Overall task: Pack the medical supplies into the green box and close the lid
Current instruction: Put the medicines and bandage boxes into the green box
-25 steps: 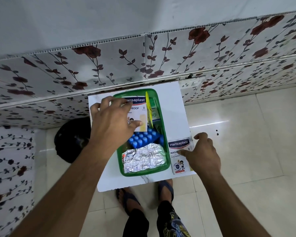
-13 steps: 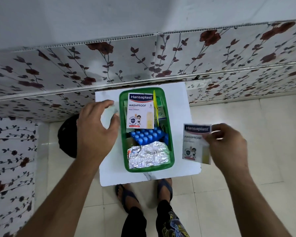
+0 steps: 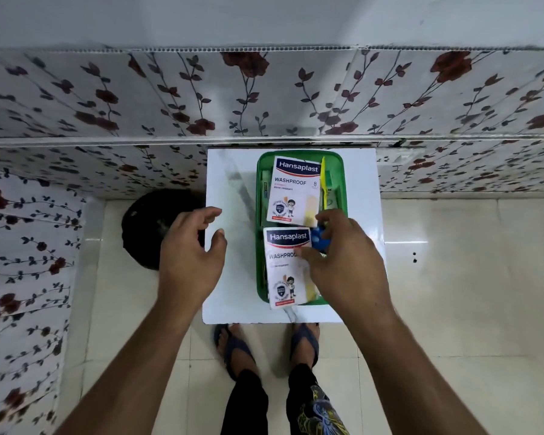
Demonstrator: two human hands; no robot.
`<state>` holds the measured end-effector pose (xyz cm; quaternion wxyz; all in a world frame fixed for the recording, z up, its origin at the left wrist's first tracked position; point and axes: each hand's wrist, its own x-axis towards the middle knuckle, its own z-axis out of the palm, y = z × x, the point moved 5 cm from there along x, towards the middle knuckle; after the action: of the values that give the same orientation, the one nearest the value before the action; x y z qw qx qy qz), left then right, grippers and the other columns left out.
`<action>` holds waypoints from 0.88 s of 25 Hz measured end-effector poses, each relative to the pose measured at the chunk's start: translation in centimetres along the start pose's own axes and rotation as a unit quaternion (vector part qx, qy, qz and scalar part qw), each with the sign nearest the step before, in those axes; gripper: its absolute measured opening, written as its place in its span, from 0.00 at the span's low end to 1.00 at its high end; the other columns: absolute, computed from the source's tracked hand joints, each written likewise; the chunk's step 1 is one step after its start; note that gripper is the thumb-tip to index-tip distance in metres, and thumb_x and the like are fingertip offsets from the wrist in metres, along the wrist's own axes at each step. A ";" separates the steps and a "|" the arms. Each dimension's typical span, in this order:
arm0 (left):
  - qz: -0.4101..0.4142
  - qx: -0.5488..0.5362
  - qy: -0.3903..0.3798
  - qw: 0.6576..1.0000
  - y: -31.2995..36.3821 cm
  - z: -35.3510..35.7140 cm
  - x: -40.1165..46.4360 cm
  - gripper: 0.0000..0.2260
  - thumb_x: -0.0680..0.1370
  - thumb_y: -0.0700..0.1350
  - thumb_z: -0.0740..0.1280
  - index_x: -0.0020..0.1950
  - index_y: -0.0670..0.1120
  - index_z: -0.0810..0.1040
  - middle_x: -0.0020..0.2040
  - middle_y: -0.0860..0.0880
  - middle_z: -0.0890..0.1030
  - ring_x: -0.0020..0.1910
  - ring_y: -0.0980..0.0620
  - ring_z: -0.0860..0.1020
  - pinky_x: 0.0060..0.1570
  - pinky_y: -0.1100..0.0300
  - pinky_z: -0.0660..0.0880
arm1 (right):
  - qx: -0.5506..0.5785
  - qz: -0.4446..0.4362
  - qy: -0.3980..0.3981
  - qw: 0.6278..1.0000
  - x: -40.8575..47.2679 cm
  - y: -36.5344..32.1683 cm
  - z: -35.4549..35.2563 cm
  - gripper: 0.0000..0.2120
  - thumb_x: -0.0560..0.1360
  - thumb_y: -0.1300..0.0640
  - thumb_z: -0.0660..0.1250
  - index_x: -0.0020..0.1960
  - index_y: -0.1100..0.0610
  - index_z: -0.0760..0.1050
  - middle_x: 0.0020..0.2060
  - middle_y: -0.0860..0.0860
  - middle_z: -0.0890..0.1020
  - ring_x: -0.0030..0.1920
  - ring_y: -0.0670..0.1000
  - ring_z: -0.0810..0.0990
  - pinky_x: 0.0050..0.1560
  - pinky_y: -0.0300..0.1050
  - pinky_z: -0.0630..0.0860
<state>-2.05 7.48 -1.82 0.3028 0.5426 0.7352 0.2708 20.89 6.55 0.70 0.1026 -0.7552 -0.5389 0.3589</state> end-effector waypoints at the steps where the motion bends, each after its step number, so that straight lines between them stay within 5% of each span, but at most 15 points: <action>1: -0.001 0.001 0.002 1.000 -0.1 -0.1 0.1 0.15 0.76 0.40 0.68 0.61 0.50 0.78 0.55 0.53 0.77 0.52 0.58 0.75 0.55 0.63 0.72 | -0.034 -0.034 0.016 0.999 -0.5 -0.4 0.0 0.24 0.71 0.50 0.72 0.65 0.44 0.69 0.56 0.48 0.77 0.53 0.52 0.80 0.47 0.52 0.80; 4: 0.002 -0.013 0.001 1.000 -0.1 -0.2 0.1 0.14 0.76 0.40 0.68 0.61 0.49 0.79 0.54 0.51 0.78 0.53 0.57 0.76 0.56 0.61 0.73 | -0.091 -0.110 0.006 0.990 -1.8 -1.3 1.1 0.27 0.69 0.47 0.72 0.67 0.42 0.70 0.58 0.49 0.73 0.57 0.55 0.77 0.49 0.52 0.80; 8: 0.005 -0.027 -0.005 1.000 0.0 0.0 0.0 0.14 0.76 0.39 0.68 0.61 0.50 0.78 0.55 0.51 0.78 0.54 0.56 0.76 0.57 0.57 0.75 | -0.090 -0.102 -0.001 0.991 -1.6 -0.3 3.0 0.27 0.68 0.47 0.75 0.66 0.43 0.73 0.58 0.50 0.73 0.58 0.55 0.76 0.49 0.53 0.81; 14: 0.004 -0.032 -0.008 0.999 -0.5 0.3 -0.3 0.14 0.75 0.39 0.68 0.60 0.50 0.79 0.54 0.51 0.78 0.53 0.56 0.77 0.57 0.55 0.76 | -0.142 -0.164 0.064 0.974 -1.7 -1.2 4.7 0.23 0.67 0.52 0.75 0.61 0.48 0.78 0.52 0.55 0.76 0.50 0.59 0.76 0.43 0.52 0.80; 22: 0.003 -0.029 -0.012 0.999 -0.6 0.2 -0.2 0.14 0.76 0.40 0.68 0.60 0.50 0.79 0.54 0.51 0.78 0.53 0.56 0.77 0.57 0.55 0.76 | -0.189 -0.189 0.033 0.963 -2.1 -0.6 4.4 0.30 0.69 0.50 0.71 0.71 0.47 0.71 0.61 0.57 0.74 0.57 0.59 0.73 0.55 0.53 0.76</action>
<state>-2.19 7.19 -2.38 0.3269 0.5393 0.7213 0.2866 17.28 3.86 -1.24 0.0417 -0.6563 -0.7263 0.1998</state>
